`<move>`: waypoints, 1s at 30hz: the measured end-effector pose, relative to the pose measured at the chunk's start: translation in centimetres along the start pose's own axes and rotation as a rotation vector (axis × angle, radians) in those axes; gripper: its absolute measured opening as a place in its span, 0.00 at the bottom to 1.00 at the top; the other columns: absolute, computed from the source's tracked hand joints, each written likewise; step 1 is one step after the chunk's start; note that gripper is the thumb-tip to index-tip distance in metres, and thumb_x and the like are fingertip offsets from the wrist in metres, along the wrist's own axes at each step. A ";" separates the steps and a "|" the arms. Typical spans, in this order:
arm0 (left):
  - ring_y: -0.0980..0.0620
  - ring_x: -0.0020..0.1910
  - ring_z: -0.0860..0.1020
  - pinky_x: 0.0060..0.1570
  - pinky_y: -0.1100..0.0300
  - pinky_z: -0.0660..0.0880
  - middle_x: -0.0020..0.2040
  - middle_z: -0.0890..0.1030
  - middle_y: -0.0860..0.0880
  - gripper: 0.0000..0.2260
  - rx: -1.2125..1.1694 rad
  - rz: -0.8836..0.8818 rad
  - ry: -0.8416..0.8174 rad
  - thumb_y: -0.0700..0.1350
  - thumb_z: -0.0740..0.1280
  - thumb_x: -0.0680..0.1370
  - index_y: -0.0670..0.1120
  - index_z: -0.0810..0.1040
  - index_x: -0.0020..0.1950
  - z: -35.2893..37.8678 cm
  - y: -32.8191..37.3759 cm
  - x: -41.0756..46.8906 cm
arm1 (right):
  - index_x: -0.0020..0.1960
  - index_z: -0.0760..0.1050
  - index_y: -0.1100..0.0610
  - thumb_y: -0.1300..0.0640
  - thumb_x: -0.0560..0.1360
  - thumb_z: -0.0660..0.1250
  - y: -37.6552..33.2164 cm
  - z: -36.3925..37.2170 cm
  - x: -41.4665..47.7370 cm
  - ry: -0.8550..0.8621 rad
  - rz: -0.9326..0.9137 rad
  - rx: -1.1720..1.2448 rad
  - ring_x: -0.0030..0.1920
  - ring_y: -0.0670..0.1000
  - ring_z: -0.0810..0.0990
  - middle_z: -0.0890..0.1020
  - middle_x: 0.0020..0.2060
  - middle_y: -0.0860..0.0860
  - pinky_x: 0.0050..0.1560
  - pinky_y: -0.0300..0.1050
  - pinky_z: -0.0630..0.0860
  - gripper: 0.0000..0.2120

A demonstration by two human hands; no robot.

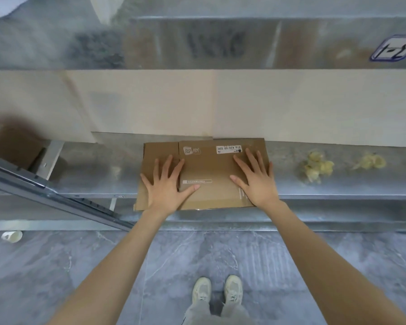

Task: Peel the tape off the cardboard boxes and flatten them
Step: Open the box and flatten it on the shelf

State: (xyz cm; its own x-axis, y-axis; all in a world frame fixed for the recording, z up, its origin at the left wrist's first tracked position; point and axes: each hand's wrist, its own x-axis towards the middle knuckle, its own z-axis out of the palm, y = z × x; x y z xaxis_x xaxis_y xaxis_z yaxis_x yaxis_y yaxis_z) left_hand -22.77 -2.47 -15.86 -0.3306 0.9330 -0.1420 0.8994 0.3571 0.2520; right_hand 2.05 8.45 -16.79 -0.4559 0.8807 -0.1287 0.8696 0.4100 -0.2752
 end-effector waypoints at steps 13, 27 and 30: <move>0.45 0.80 0.43 0.72 0.29 0.41 0.81 0.51 0.55 0.40 -0.006 0.048 0.055 0.78 0.50 0.71 0.62 0.56 0.79 0.7 -0.3 -0.1 | 0.76 0.53 0.37 0.31 0.78 0.47 -1.2 1.2 -1.9 0.064 0.131 -0.044 0.79 0.52 0.43 0.50 0.79 0.46 0.76 0.60 0.43 0.28; 0.49 0.77 0.58 0.72 0.43 0.59 0.79 0.60 0.53 0.34 -0.043 0.100 0.107 0.67 0.62 0.75 0.56 0.61 0.78 -4.6 0.1 -1.3 | 0.73 0.64 0.49 0.43 0.78 0.62 -3.3 -3.5 -1.9 0.147 0.114 0.121 0.74 0.56 0.62 0.64 0.74 0.53 0.70 0.54 0.64 0.26; 0.48 0.73 0.64 0.66 0.47 0.64 0.76 0.67 0.52 0.32 0.008 0.093 0.189 0.66 0.62 0.75 0.55 0.63 0.77 -6.8 1.4 -3.1 | 0.73 0.65 0.51 0.44 0.78 0.62 -4.2 -6.1 -3.4 0.165 0.061 0.112 0.69 0.58 0.68 0.68 0.71 0.54 0.63 0.53 0.69 0.26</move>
State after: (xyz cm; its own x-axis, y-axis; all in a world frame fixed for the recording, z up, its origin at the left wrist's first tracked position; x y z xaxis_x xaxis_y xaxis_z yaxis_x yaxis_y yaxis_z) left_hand -22.40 -4.56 -8.56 -0.2929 0.9540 0.0639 0.9307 0.2692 0.2477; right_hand 1.10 5.18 -9.39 -0.3578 0.9338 0.0066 0.8640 0.3338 -0.3769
